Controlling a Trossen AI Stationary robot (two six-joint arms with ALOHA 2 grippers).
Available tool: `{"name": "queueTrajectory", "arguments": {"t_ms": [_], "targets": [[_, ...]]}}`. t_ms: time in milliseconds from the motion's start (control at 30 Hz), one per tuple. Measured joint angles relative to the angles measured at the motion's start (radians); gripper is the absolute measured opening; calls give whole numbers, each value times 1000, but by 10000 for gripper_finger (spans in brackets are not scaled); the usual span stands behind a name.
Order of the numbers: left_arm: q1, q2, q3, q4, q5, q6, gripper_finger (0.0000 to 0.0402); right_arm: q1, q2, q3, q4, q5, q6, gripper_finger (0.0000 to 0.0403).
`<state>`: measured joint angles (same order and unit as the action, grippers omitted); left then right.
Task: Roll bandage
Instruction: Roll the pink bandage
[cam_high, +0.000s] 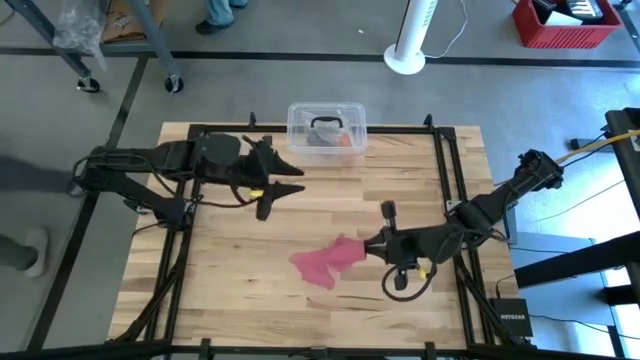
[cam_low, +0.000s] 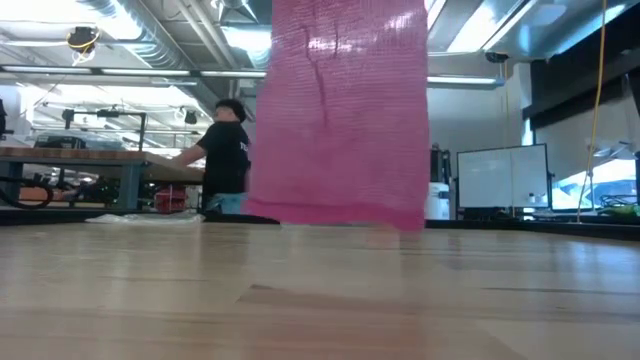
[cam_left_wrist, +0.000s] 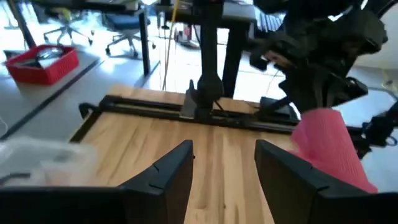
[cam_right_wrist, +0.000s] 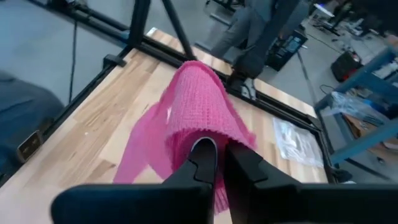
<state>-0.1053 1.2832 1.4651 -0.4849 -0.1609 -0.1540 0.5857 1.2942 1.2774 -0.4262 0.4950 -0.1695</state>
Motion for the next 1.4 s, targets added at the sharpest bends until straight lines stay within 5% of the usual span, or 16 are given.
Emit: {"name": "queueTrajectory", "arguments": {"t_ms": [400, 567, 933, 1400], "targets": [[-151, 68, -213, 66, -94, -30, 163, -102, -81, 0, -78, 53, 99, 17], [-184, 64, -216, 63, -228, -36, 163, -137, -88, 0, -129, 30, 117, 17], [-216, 22, -183, 97, -231, 11, 163, -135, -86, 0, -172, 30, 139, 17], [-192, 167, -216, 173, -297, -20, 162, -135, -86, -1, -174, 46, 138, 17]]}}
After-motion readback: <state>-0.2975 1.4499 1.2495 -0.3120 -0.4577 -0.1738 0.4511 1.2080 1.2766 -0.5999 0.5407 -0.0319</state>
